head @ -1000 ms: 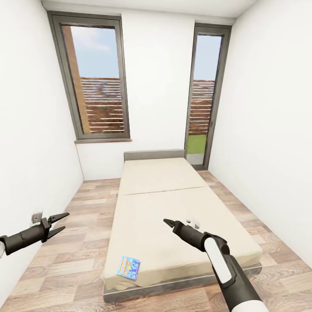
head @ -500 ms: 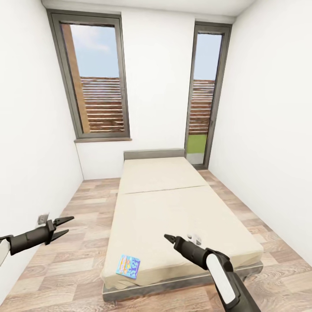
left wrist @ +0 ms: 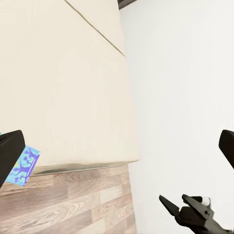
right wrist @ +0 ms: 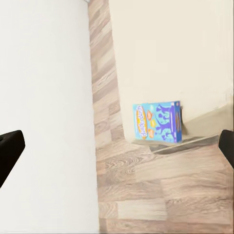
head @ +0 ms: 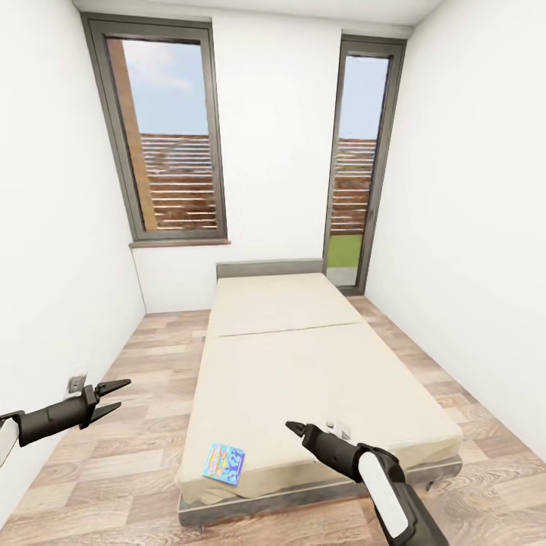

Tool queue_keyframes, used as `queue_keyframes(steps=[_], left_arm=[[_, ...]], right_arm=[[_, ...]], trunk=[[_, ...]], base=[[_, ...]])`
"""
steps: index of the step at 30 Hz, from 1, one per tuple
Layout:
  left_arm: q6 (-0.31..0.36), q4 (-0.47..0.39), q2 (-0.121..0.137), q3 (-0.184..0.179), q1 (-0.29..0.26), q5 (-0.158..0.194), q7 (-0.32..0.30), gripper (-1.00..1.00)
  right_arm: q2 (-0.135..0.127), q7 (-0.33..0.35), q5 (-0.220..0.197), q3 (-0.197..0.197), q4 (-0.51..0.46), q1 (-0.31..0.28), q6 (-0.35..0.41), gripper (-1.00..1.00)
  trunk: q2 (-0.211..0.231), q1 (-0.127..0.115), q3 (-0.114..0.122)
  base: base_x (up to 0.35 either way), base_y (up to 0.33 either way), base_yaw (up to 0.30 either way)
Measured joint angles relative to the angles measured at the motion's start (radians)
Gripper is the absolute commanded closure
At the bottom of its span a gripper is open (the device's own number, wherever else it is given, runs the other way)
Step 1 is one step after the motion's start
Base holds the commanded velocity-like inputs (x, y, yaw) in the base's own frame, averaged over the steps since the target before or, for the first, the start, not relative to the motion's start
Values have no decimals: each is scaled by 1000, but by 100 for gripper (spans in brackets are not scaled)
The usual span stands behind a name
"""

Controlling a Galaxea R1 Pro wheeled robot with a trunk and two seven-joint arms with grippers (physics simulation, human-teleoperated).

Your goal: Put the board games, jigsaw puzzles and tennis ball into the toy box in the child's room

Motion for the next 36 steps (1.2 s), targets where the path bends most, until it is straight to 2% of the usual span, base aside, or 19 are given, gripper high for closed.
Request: queue_keyframes(steps=[5,9,15,20,29,36], left_arm=[[0,0,0,0,0,0,0,-100],[0,0,0,0,0,0,0,-100],[0,0,0,0,0,0,-1,-100],[-1,0,1,0,0,0,-1,-100],[-2,0,2,1,0,0,-1,-100],[-2,0,2,1,0,1,-2,-100]], right_arm=[[1,41,0,-2,154,0,0,-100],[0,91,1,-3,206,-3,-7,-100],[2,125,2,-3,229,-4,-14,-100],[11,128,4,-3,232,-5,-23,-100],[14,120,6,-2,231,-5,-103,-100],[15,122,4,-3,231,-4,-124,-100]], trunk=[[-35,19,-16],[-63,35,-28],[-105,58,-47],[-140,77,-63],[-203,111,-91],[-252,138,-113]], base=[[0,0,0],[0,0,0],[0,0,0],[0,0,0],[0,0,0],[0,0,0]])
